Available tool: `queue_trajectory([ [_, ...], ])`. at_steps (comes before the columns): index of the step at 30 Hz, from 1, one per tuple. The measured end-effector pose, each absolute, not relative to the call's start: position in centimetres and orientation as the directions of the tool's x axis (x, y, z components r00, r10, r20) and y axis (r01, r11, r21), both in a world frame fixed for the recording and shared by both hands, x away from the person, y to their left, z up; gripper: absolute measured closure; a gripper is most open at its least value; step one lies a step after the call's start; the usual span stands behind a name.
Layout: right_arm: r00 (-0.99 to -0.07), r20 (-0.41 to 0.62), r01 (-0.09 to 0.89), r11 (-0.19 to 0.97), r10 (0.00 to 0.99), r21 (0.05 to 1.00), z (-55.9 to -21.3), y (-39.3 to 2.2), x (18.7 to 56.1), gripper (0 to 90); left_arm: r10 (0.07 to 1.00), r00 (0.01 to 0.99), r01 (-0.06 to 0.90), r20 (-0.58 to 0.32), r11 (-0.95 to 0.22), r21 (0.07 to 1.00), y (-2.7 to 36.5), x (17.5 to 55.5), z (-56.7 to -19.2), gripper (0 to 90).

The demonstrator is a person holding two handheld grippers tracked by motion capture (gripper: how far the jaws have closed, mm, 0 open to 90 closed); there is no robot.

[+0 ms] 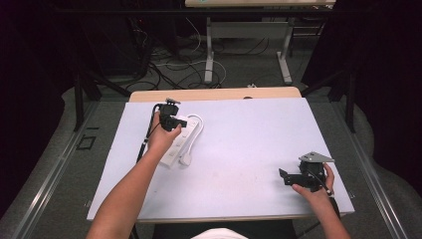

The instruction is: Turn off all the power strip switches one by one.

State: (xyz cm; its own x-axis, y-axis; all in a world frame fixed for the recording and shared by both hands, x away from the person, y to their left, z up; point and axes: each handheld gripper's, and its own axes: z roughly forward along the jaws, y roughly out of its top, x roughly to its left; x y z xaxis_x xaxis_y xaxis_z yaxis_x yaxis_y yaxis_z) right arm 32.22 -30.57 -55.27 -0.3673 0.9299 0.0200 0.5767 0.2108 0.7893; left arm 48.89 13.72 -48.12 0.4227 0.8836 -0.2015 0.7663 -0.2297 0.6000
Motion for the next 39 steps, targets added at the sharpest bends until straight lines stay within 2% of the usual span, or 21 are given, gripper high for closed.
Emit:
queue_trajectory([
  [39,-0.361,0.016,0.572,0.208,0.932,0.793,-55.2,-30.8,32.1,6.0,0.913,0.349,0.846,-0.209,-0.211,0.490,14.2,49.8,-51.2,90.0],
])
